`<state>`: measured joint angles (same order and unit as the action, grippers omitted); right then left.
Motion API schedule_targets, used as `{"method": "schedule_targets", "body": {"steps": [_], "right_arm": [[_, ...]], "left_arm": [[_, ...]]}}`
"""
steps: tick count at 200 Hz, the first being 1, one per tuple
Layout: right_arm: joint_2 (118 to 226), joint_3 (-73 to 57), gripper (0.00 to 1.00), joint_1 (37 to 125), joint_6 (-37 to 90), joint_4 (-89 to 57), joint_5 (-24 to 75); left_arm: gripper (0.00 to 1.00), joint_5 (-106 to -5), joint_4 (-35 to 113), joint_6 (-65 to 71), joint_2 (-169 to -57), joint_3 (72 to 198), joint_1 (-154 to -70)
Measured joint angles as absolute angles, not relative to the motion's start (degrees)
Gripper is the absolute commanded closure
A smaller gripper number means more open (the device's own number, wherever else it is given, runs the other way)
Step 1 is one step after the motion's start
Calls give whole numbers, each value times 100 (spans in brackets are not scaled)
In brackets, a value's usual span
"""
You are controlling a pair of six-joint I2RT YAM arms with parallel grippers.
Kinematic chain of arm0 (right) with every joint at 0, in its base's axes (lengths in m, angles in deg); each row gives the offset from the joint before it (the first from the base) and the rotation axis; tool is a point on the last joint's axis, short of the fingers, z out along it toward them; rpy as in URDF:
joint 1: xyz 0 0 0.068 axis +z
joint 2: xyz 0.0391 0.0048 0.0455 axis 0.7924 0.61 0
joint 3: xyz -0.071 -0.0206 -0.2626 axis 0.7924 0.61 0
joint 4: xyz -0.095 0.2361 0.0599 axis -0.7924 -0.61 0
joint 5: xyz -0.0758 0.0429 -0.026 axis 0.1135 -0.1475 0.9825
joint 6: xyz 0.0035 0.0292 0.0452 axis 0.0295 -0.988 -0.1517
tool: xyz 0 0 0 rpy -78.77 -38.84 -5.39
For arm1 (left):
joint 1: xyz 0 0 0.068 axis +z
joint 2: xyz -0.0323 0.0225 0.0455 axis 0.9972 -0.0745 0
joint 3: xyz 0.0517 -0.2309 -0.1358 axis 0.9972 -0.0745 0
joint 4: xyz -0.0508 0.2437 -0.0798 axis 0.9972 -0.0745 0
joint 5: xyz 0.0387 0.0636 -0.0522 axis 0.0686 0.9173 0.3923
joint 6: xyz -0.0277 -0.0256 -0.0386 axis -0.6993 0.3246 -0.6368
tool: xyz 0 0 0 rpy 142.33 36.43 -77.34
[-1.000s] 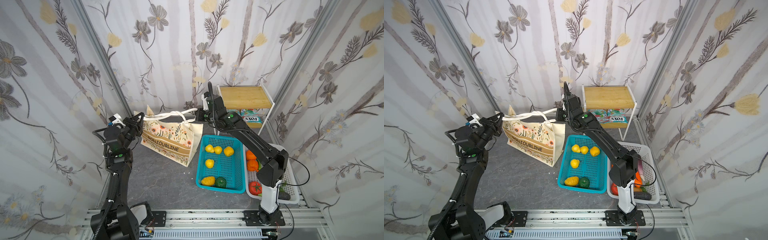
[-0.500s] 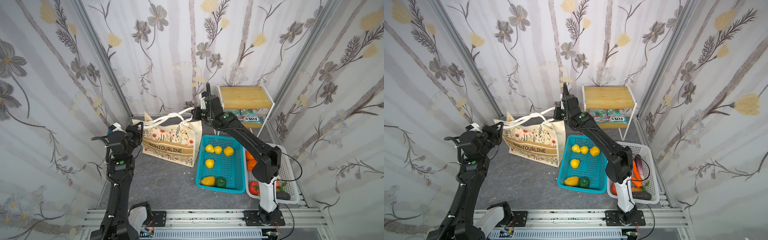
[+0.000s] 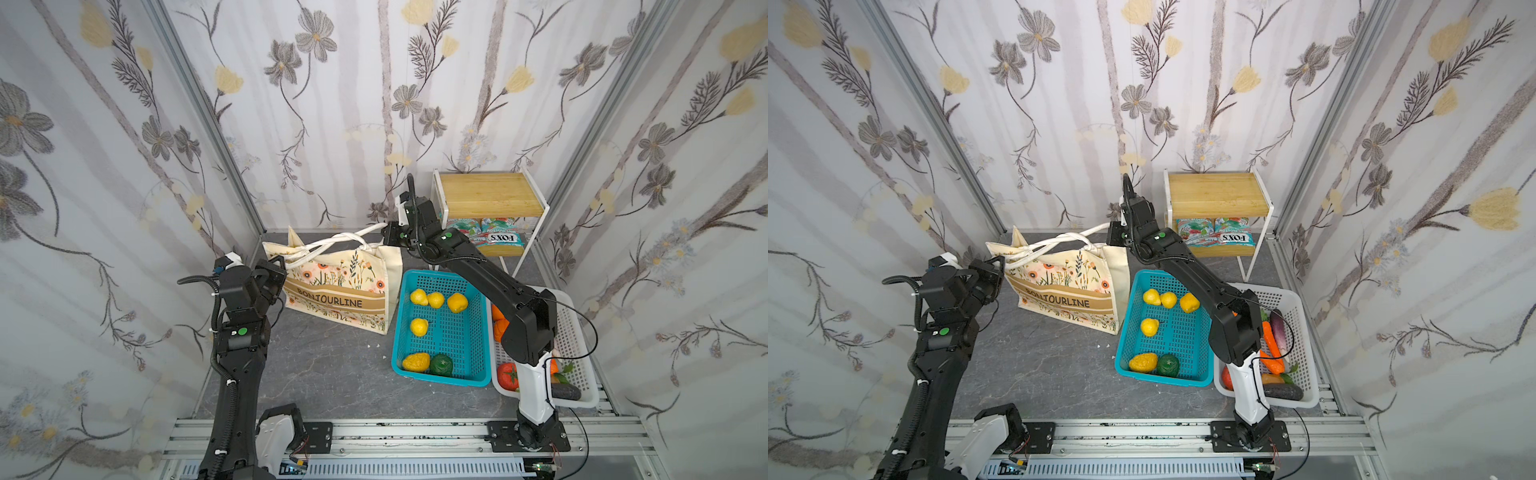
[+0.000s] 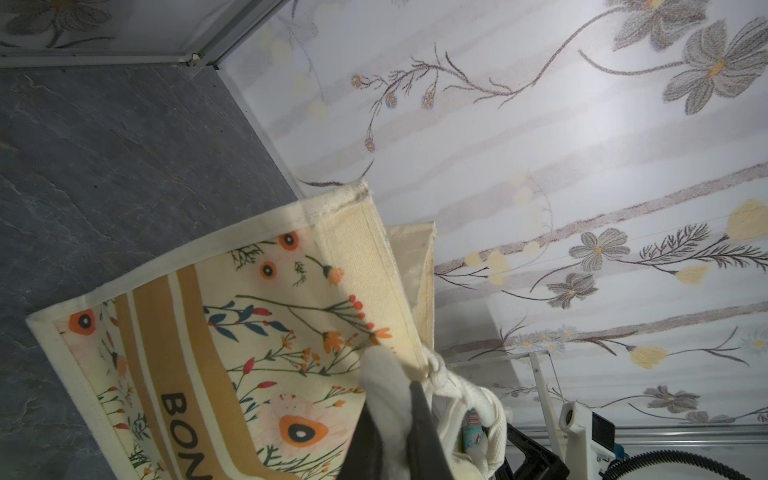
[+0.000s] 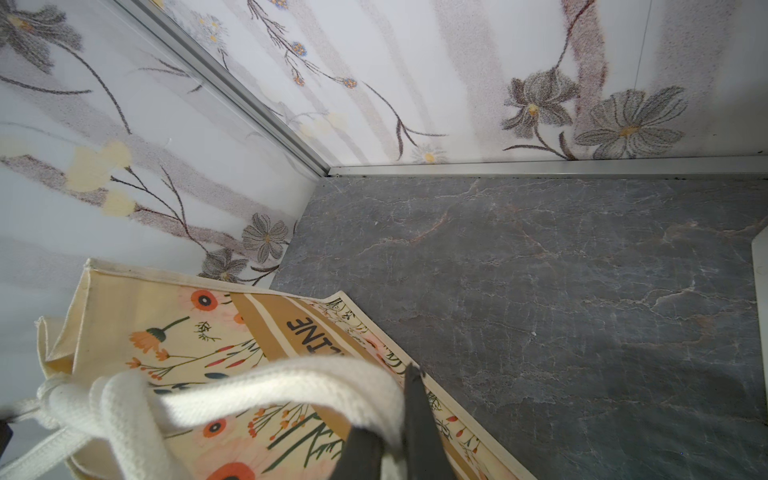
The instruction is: Place the food into the grocery bag and tie it
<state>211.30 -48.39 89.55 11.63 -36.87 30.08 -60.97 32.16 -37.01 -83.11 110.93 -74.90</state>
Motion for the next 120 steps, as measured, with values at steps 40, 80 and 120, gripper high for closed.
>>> {"method": "schedule_targets", "body": {"steps": [40, 80, 120], "right_arm": [[21117, -4839, 100, 8971, 1311, -3407, 2807], [20889, -4837, 70, 9165, 1764, -3427, 3083], [20695, -4837, 41, 9360, 2162, -3494, 3244]], "left_arm": [[88, -5730, 3159, -3683, -8162, 11071, -7721], [71, -5643, 3197, -3731, -8112, 11041, -7750], [52, -5850, 3356, -3810, -8313, 10953, -7750]]}}
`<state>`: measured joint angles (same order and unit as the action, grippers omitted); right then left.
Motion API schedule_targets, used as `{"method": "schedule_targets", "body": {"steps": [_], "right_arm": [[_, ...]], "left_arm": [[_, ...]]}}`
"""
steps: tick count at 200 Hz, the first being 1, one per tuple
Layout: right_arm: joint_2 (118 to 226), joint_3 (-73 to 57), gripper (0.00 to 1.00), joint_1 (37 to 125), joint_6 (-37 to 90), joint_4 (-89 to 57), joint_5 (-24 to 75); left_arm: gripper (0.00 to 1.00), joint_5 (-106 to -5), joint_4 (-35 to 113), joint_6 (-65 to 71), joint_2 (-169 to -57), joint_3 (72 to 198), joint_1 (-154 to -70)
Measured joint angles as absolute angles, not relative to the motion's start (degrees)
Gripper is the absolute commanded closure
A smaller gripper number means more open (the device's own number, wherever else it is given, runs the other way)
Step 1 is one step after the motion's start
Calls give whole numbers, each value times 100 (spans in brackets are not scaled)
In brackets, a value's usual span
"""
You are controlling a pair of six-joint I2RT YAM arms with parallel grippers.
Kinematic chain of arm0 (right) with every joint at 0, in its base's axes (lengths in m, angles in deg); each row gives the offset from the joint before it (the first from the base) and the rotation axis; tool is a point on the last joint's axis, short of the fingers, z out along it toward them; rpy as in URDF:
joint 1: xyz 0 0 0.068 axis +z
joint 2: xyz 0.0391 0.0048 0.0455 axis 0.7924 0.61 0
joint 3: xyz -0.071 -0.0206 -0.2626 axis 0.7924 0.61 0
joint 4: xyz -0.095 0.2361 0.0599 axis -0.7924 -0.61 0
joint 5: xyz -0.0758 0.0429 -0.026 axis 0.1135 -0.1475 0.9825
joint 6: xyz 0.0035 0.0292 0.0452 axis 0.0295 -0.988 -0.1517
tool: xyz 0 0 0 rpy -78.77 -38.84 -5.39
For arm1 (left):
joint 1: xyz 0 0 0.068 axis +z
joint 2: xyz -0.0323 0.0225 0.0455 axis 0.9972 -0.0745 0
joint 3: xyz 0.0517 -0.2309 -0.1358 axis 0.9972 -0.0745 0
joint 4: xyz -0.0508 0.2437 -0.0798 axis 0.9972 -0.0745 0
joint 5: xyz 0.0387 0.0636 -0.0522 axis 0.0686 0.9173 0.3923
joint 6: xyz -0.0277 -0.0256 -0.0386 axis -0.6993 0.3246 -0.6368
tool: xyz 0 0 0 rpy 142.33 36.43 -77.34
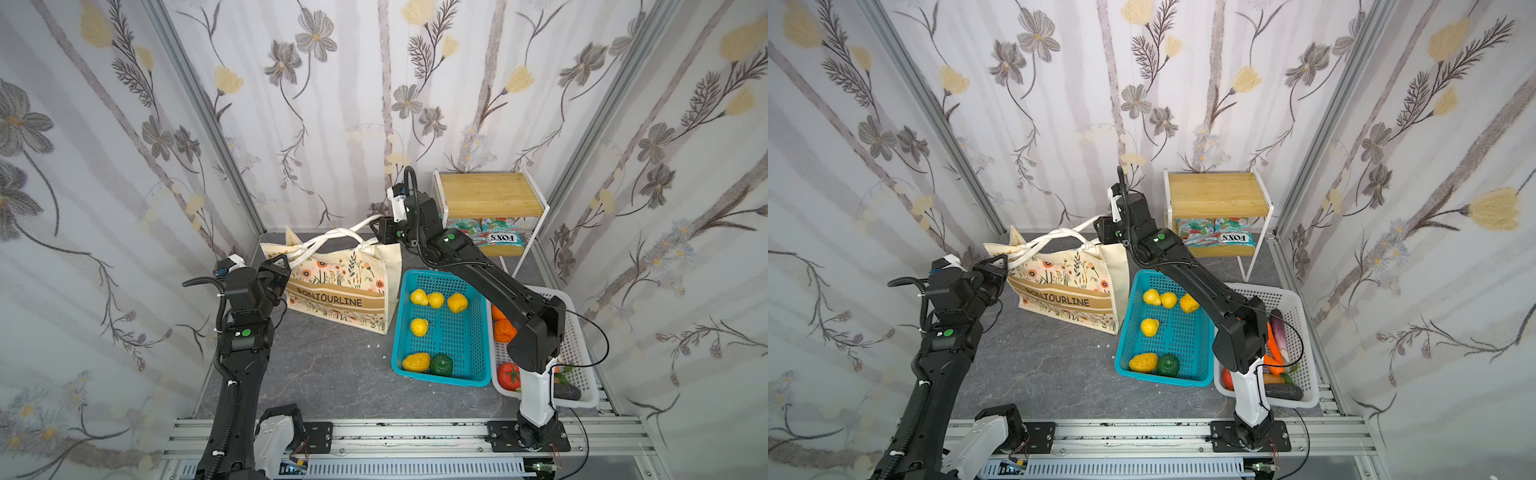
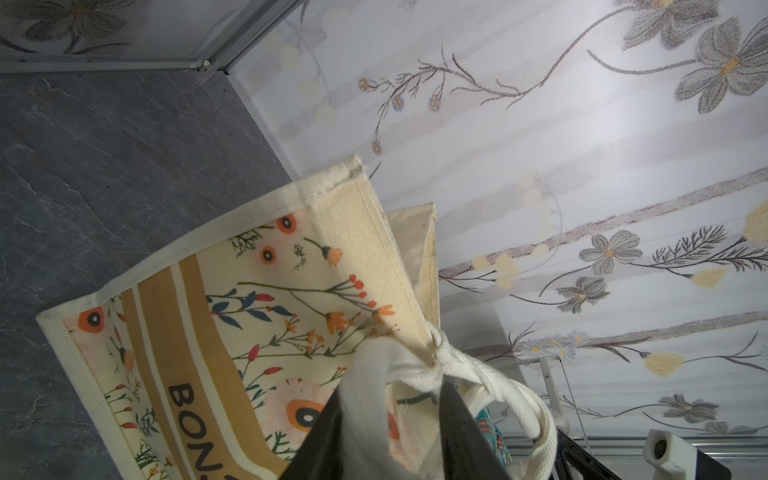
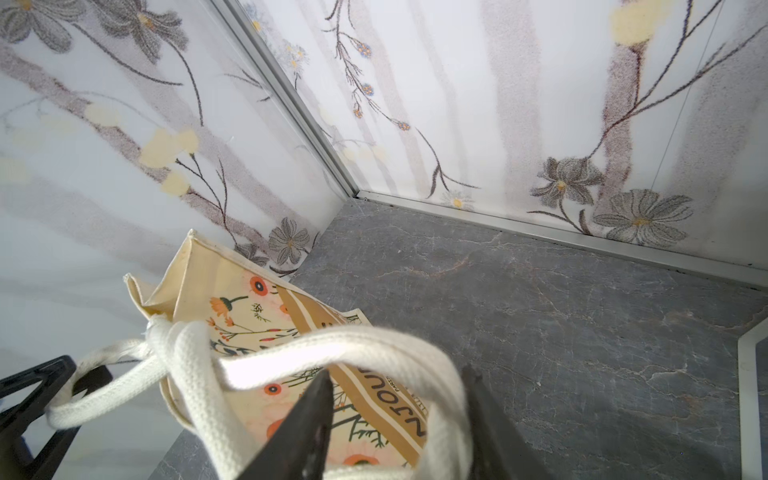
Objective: Place the food into the grocery bag and tie it
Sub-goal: 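Open both grippers, releasing the knotted handles, and draw back from the tote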
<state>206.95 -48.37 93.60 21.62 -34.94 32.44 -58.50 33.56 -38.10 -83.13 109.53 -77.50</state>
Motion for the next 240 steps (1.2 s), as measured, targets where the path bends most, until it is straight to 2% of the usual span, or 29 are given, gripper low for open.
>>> {"method": "schedule_targets", "body": {"steps": [24, 25, 27, 29, 49, 105, 141, 194, 240], "right_arm": [[20548, -4837, 36, 9471, 2302, -3569, 3434], [20535, -4837, 33, 9482, 2302, -3575, 3437], [20518, -4837, 10, 9493, 2306, -3588, 3450], [20507, -4837, 3, 9502, 2308, -3595, 3456], [20304, -4837, 0, 9622, 2347, -3746, 3727], [19362, -4601, 0, 9913, 2479, -3971, 4648], [18699, -3827, 0, 9895, 2459, -4004, 4825], [16608, -1241, 0, 9910, 2341, -3630, 5196], [14584, 1283, 0, 9589, 1987, -3389, 5732]], "left_arm": [[30, -5879, 3402, -3873, -8143, 10870, -7752], [30, -5874, 3404, -3871, -8127, 10870, -7752], [28, -5865, 3409, -3871, -8103, 10870, -7752], [26, -5857, 3411, -3871, -8079, 10870, -7752], [0, -5780, 3450, -3762, -7841, 10899, -7754], [0, -5629, 3487, -3268, -7238, 11213, -7656], [0, -5612, 3177, -2970, -7279, 11434, -7636], [0, -5216, 2141, -2151, -6978, 11417, -7629], [0, -5221, 1693, -1917, -6342, 10577, -7686]]}}
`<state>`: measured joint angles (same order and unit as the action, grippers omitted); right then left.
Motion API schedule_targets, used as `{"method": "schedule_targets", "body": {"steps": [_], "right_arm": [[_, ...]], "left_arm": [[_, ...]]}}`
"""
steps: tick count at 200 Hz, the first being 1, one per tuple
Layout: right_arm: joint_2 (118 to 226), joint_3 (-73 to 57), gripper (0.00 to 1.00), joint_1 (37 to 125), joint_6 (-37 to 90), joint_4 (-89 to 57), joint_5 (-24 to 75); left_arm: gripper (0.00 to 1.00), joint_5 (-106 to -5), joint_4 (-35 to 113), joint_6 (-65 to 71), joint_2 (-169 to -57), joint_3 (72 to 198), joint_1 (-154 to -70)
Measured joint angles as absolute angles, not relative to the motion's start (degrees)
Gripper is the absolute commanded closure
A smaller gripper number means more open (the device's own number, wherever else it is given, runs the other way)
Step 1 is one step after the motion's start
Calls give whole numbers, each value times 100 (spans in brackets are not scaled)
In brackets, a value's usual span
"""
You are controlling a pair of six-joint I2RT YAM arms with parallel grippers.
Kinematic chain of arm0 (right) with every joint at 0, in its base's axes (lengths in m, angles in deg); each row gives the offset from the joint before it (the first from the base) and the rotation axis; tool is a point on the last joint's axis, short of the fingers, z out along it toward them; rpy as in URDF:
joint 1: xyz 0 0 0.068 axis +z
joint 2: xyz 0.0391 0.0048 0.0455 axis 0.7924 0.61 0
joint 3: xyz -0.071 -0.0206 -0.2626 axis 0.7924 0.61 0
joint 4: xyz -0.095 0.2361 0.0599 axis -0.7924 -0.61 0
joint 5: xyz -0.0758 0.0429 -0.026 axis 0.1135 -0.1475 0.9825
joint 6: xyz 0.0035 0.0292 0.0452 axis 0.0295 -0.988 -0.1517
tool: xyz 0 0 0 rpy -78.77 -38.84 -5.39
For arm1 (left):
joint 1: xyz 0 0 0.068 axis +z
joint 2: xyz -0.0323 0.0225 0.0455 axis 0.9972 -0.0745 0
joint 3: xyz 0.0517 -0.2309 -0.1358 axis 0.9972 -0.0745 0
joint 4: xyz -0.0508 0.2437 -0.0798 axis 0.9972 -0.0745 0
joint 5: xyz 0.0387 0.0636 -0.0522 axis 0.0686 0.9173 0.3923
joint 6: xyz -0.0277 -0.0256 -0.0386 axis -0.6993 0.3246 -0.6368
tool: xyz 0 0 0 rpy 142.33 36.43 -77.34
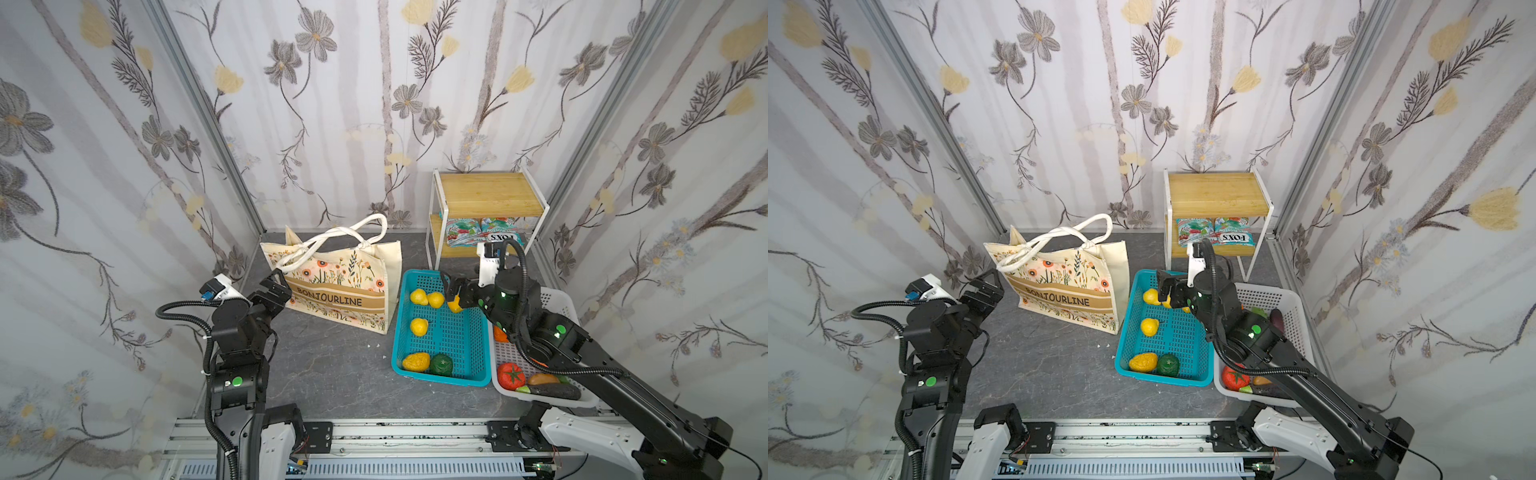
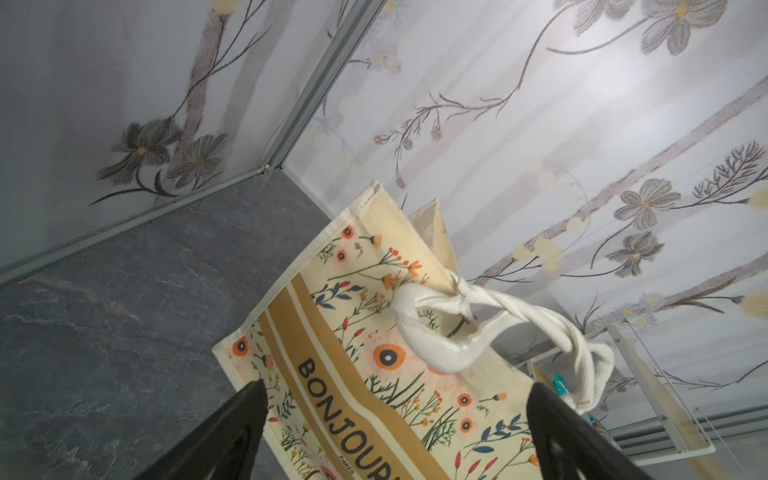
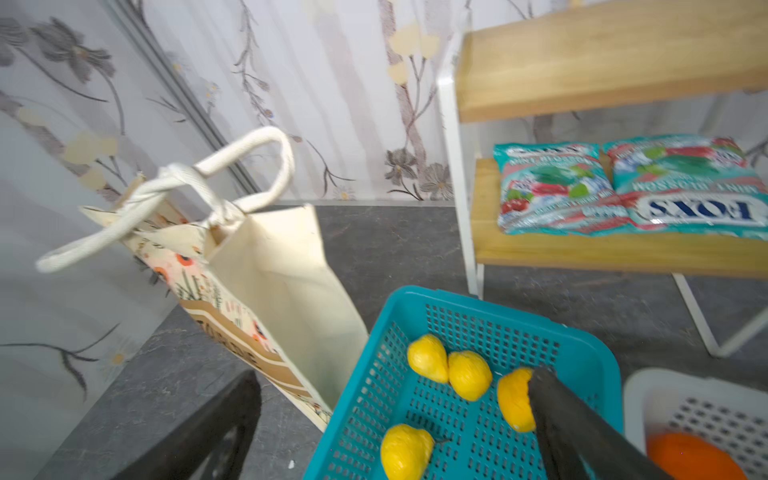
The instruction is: Place the food into the grocery bag and tie it
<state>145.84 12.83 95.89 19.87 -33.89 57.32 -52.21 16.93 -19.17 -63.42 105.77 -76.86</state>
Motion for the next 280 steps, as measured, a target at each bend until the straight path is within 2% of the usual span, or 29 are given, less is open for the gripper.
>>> {"method": "schedule_targets", "body": {"steps": [31, 64, 95, 116, 133, 164, 193, 236, 280], "right_arm": [[13263, 2986, 0, 8791, 1580, -3236, 5867], [12280, 4048, 0, 8005, 1331, -3011, 5935], [12127, 4606, 0, 7515, 1335, -2629, 5878], [12367, 4796, 0, 7200, 1453, -2397, 5828], [12566, 4870, 0, 6953, 1517, -2253, 5821], [12818, 5025, 0, 6461, 1690, -1737, 5821], [13318, 5161, 0, 6053, 1825, -1086, 5716], [13893, 5159, 0, 5686, 1919, -159, 5443], [14313, 5135, 0, 5651, 2605, 785, 5548]], "left_arm": [[0, -4932, 1594, -1790, -6200, 10020, -8324], [0, -3876, 1575, -1945, -6294, 9600, -9887], [0, -2508, 1981, -2216, -6681, 9170, -11301], [0, -1809, 2432, -2354, -6914, 8739, -11686], [0, -1359, 2860, -2313, -7028, 8475, -11754], [0, -526, 3951, -1386, -7476, 8068, -11752], [0, -38, 5002, -641, -7450, 7572, -11507], [0, -349, 6141, 4, -7295, 7139, -10167], [0, -720, 7369, 686, -8595, 7023, -9933]]}}
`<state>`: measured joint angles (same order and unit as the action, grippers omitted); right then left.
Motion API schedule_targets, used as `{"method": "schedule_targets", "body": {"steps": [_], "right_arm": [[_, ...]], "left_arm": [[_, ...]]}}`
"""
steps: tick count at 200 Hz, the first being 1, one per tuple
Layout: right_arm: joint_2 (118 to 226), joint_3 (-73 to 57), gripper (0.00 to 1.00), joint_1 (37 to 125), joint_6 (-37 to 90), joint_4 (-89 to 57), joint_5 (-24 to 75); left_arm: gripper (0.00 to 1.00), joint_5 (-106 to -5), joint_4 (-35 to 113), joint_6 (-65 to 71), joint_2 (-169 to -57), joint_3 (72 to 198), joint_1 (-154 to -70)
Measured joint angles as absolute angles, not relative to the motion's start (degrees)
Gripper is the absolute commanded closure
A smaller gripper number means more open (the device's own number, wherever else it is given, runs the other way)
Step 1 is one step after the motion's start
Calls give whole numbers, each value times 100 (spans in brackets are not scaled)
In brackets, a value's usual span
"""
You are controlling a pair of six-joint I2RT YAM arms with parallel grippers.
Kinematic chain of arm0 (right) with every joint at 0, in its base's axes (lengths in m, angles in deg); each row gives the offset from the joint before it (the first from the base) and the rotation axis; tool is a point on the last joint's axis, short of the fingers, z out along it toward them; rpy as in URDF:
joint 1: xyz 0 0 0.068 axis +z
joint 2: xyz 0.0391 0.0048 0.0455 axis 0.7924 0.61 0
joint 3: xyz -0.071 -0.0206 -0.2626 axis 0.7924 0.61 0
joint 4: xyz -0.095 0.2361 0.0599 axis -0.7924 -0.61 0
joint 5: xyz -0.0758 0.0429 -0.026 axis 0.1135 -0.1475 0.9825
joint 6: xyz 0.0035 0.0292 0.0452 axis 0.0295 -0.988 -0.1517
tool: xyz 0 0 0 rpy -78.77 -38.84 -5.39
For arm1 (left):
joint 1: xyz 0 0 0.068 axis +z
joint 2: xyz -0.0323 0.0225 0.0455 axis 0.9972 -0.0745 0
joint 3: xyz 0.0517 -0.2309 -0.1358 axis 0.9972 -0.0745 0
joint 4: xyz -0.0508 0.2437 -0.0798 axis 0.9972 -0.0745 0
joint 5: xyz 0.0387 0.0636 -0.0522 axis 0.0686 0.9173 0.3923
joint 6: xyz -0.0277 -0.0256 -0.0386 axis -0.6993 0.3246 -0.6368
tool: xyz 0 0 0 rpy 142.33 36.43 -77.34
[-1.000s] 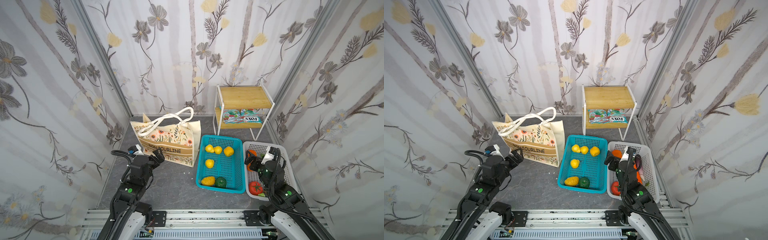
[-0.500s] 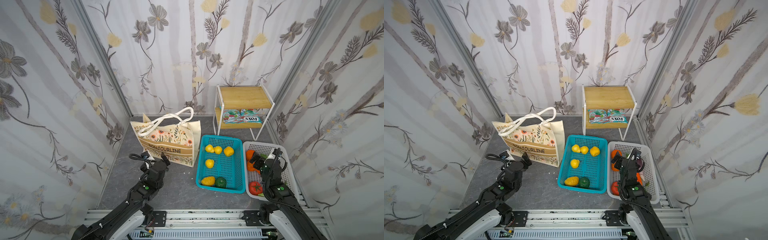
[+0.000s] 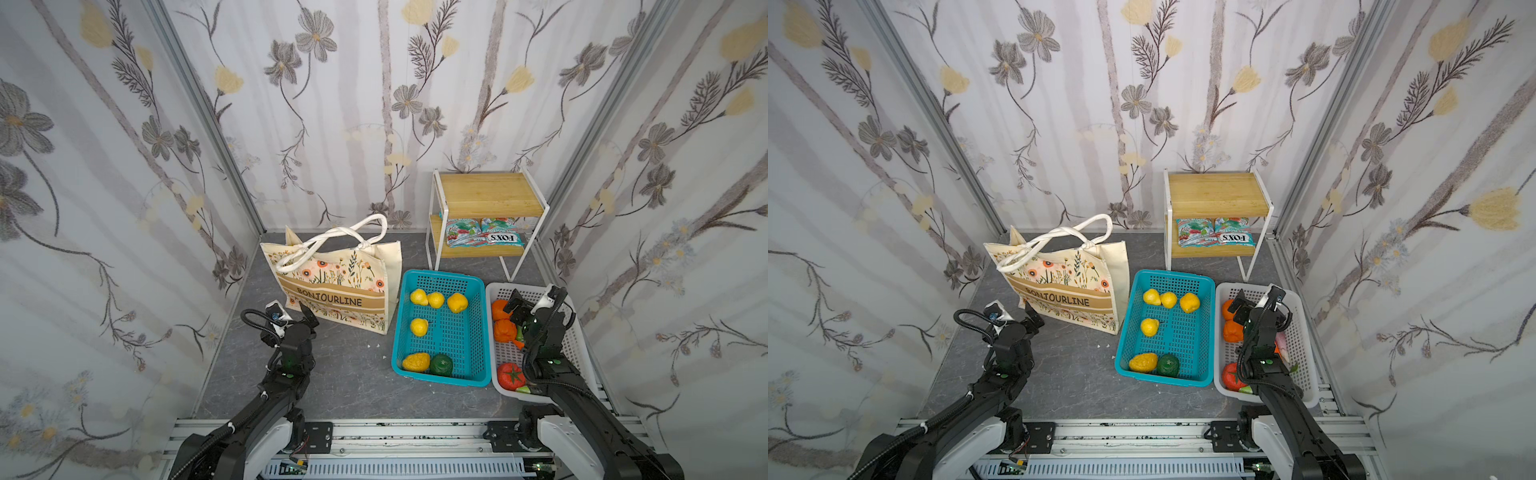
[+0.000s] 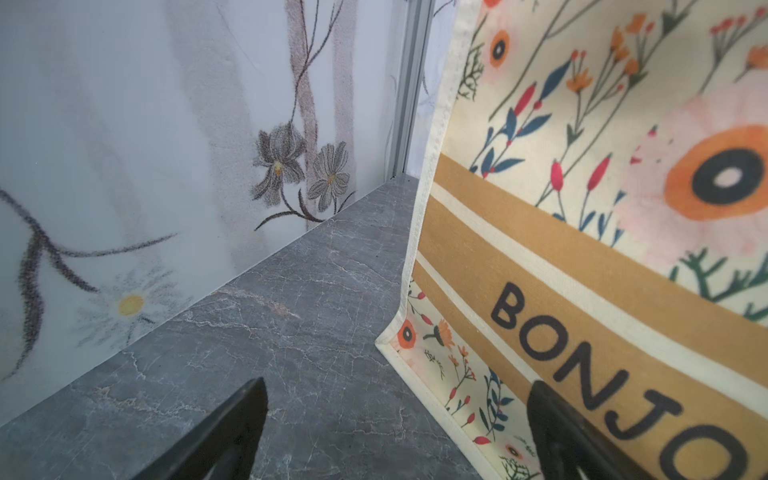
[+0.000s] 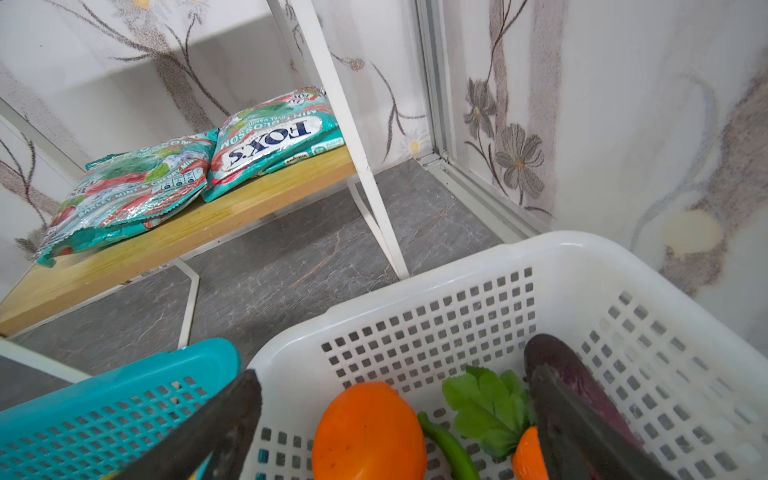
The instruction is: Place the food into the grocery bag and tie it
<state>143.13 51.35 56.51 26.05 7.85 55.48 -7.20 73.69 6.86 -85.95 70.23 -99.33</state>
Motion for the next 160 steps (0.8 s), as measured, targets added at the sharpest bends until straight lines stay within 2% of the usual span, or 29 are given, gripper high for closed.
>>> {"method": "schedule_targets", "body": {"steps": [57, 101, 160], "right_arm": [[15185, 5937, 0, 5646, 3392, 3023, 5677], [16050, 6087, 0, 5642, 3729, 4726, 5655], [16949, 5749, 0, 5637, 3965, 5609, 5356]], "left_arm": [[0, -1573, 9244, 1224, -9963, 6881, -9181], [0, -2012, 10191, 1346, -10809, 7100, -9081], [0, -2637, 11452, 1460, -12001, 7172, -9002]]}}
